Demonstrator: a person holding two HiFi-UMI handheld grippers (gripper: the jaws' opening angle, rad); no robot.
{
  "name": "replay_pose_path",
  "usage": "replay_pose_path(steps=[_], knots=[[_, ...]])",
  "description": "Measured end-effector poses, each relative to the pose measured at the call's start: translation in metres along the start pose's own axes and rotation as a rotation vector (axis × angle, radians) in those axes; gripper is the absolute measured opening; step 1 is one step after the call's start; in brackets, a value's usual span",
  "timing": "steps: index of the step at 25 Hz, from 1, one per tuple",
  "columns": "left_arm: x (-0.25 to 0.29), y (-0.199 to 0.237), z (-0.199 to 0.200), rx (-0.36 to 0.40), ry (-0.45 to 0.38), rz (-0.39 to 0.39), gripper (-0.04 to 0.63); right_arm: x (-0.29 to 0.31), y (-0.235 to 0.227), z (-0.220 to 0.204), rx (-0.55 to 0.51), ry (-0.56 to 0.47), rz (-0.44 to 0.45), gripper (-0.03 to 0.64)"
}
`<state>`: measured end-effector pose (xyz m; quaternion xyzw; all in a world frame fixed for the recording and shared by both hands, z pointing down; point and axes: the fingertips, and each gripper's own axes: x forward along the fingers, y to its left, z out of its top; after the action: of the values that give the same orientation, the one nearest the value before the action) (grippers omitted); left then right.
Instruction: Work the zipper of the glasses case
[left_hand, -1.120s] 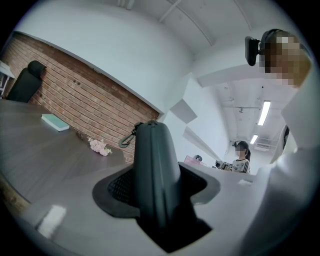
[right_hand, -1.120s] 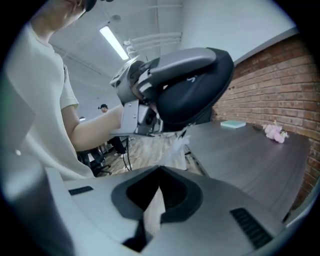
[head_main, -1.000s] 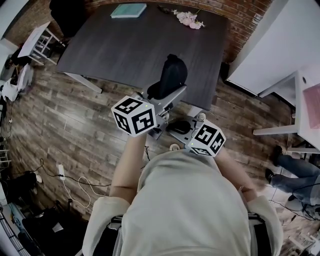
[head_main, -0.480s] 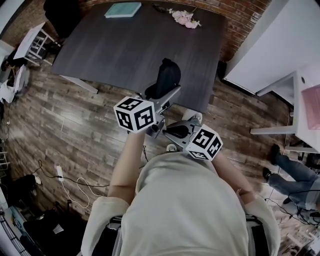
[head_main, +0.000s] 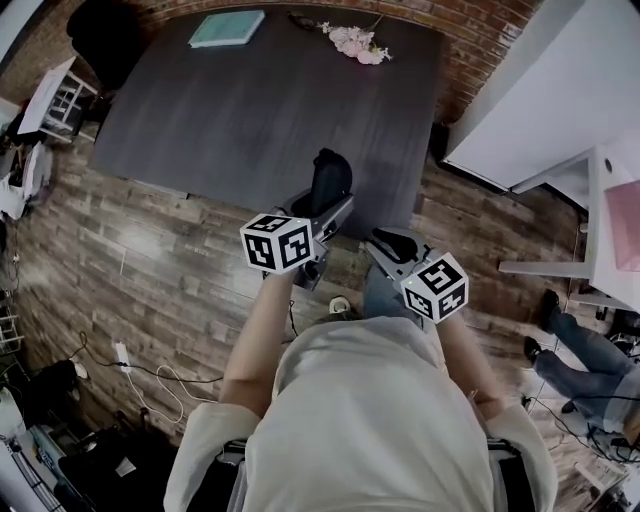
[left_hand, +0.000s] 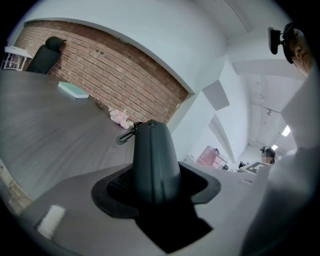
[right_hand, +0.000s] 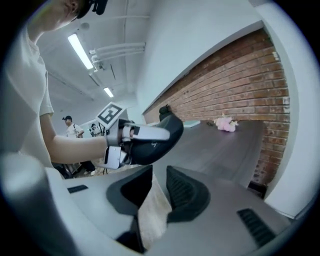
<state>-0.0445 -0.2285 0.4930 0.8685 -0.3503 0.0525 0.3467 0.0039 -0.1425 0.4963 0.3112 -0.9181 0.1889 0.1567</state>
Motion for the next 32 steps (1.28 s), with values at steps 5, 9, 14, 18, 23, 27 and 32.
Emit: replay_pose_path(steps=[5,9,14,18,23,27,32], knots=[[0.044,0.024,-0.017,-0.034,0.086,0.024,0.265,0.0,-0.048,0.019,-0.011,-0.036,-0.052,0.027],[0.077,0.043,-0.021,-0.073,0.12,0.055,0.265,0.011,-0.075,0.023,0.018,-0.036,-0.03,0.011],[0.116,0.062,-0.025,-0.078,0.176,0.099,0.267,0.021,-0.107,0.029,0.028,-0.03,-0.029,0.008],[0.142,0.072,-0.029,-0.024,0.228,0.138,0.267,0.024,-0.128,0.029,0.03,-0.017,-0.028,0.006],[0.16,0.085,-0.038,0.022,0.301,0.184,0.268,0.028,-0.142,0.025,0.046,-0.006,-0.024,0.006],[0.162,0.088,-0.035,0.024,0.306,0.192,0.276,0.031,-0.144,0.023,0.05,0.001,-0.018,0.005],[0.153,0.096,-0.024,0.02,0.246,0.227,0.305,0.031,-0.142,0.025,0.041,-0.005,-0.017,0.005]])
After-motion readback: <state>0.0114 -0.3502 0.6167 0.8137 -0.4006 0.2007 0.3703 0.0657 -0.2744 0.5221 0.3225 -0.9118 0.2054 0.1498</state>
